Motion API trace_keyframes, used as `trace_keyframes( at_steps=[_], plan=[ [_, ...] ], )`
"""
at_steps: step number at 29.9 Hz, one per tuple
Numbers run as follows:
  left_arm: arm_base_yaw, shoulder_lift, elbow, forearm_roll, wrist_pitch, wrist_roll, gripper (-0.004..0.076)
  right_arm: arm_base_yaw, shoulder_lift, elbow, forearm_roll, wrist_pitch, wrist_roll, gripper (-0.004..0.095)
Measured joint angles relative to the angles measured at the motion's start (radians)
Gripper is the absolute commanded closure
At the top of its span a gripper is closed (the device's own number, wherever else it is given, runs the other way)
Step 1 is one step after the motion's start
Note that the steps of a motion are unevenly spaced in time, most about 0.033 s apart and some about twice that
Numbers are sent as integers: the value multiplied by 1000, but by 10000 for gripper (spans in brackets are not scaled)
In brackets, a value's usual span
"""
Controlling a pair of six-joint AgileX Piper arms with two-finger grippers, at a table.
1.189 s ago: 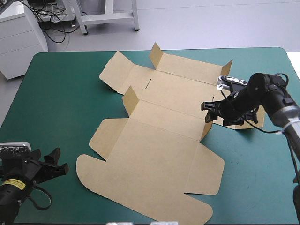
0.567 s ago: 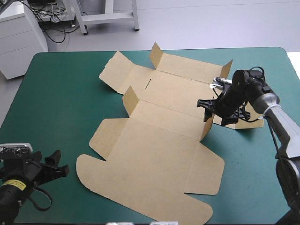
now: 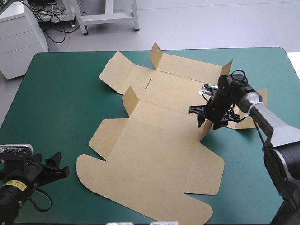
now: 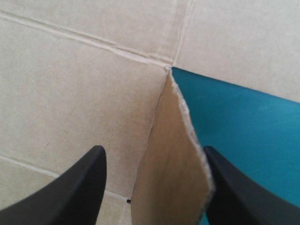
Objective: Fold the box
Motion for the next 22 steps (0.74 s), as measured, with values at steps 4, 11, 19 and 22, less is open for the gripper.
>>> trace_keyframes(
  at_steps=[4,11,19,22],
  plan=[
    [0,0,0,0,5,0,327,0,0,-1,-22,0,-2,629],
    [0,0,0,0,10,0,327,0,0,-1,-27,0,-57,849],
    [0,0,0,13,12,0,327,0,0,-2,-32,-6,-73,930],
    [0,0,0,16,13,0,327,0,0,-2,-42,-11,-101,930]
  ],
)
